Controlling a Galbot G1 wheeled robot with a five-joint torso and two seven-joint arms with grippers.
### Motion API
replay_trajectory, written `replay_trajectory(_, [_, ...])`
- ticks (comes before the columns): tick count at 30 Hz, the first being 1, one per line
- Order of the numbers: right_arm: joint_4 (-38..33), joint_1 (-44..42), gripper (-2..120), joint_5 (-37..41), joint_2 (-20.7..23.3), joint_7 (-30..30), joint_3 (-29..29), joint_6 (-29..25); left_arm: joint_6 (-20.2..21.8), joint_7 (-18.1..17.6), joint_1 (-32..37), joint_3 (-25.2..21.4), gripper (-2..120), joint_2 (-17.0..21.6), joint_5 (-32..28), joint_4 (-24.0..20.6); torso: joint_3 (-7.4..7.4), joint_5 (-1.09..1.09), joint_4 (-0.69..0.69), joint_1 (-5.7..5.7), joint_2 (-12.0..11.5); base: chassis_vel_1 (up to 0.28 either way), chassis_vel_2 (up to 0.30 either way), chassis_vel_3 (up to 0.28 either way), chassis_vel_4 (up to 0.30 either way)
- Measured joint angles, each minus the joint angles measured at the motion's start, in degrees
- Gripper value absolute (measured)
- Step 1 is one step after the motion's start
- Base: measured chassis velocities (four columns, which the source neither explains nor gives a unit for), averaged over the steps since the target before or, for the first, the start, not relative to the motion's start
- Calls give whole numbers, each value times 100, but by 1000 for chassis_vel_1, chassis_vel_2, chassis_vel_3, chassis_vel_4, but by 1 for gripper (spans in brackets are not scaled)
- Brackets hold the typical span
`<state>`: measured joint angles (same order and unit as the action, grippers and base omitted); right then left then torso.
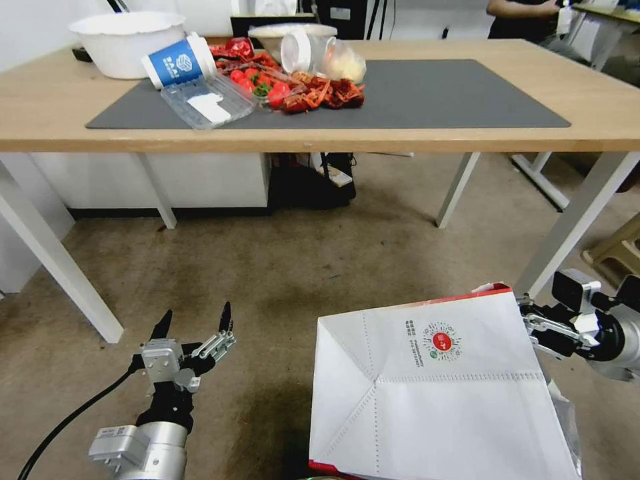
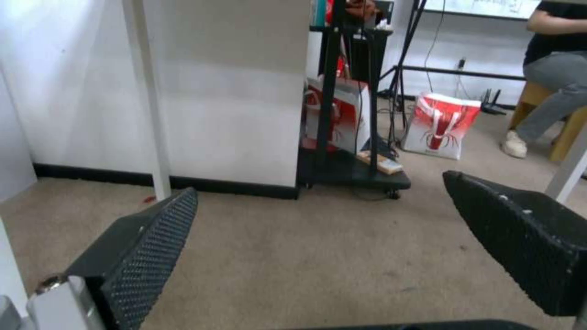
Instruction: Pick up the food delivery bag from the floor and place it on the table.
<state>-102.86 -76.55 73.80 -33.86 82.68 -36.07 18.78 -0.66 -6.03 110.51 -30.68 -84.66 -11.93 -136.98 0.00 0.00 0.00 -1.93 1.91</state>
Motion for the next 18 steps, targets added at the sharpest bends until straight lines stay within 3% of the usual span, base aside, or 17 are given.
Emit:
replay_trajectory(9, [-166,-242,0,-15,-37,-2,-250,3,-6,-10,75,45,100,3,-33,-113,48,1,2,0,56,0,0,0,0])
replay_trajectory(15, [-324,-452,0,63,-2,-28,-470,-11,14,-26,135,91,100,-12,-51,-194,314,0,-1,-8,356,0,0,0,0])
replay_trajectory(18, [-353,-465,0,65,10,-39,-485,-13,14,-28,161,91,100,-9,-51,-219,367,0,0,-22,418,0,0,0,0])
